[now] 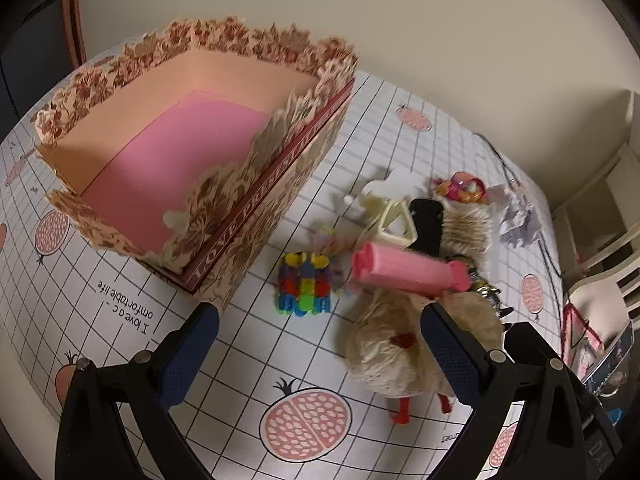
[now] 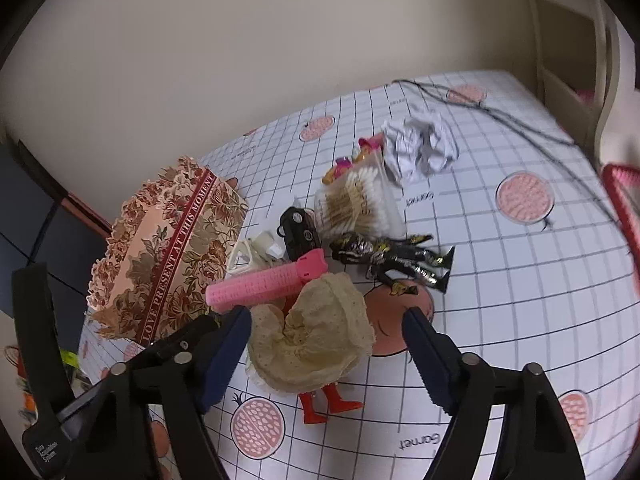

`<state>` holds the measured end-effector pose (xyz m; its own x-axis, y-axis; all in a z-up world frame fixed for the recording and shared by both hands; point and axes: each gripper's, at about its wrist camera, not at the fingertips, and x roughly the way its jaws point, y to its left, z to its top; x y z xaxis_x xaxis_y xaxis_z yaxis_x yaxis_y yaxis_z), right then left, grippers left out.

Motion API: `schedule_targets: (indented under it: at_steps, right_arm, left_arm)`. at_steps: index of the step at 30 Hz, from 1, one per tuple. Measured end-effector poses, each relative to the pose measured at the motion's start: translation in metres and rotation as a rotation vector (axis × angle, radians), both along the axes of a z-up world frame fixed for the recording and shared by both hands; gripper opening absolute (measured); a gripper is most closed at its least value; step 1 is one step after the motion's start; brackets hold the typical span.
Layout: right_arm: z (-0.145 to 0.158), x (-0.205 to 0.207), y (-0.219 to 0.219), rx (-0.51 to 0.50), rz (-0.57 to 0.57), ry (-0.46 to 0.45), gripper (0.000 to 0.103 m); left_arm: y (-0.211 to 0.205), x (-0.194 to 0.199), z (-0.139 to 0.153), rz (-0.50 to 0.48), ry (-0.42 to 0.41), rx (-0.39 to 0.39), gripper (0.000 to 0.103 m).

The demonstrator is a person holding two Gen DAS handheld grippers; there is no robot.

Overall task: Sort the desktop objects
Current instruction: 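Grasp the cream lace doily with the right tool while the left tool approaches the red figure, then grasp the red action figure with the left tool while the right tool lifts the lace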

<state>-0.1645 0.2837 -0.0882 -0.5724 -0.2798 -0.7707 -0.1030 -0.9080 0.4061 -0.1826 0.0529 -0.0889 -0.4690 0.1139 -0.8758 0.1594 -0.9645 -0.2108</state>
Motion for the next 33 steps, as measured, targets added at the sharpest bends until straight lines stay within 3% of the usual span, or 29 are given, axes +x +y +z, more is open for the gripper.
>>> schedule_targets:
  at_steps: [6,10,17,24,33]
  right_arm:
    - [-0.017,-0.007,0.001,-0.084,-0.019,-0.022,0.054]
    - [-0.025,-0.01,-0.003,-0.08,-0.018,-0.036,0.044]
    - [-0.03,-0.011,-0.006,-0.132,-0.027,-0.025,0.016]
    - [-0.021,-0.009,-0.009,-0.128,-0.026,0.016,0.01]
    - [0.031,0.015,0.018,-0.13,-0.09,0.177,0.01]
  left_arm:
    - [-0.001,-0.004,-0.009,0.0,-0.029,-0.015,0.1]
    - [-0.005,-0.007,-0.014,0.018,-0.047,-0.001,0.1]
    - [-0.008,-0.008,-0.015,0.028,-0.054,0.001,0.1]
    - [-0.007,-0.007,-0.014,0.024,-0.042,0.009,0.1]
    - [-0.001,-0.002,-0.004,0.012,-0.008,0.024,0.093]
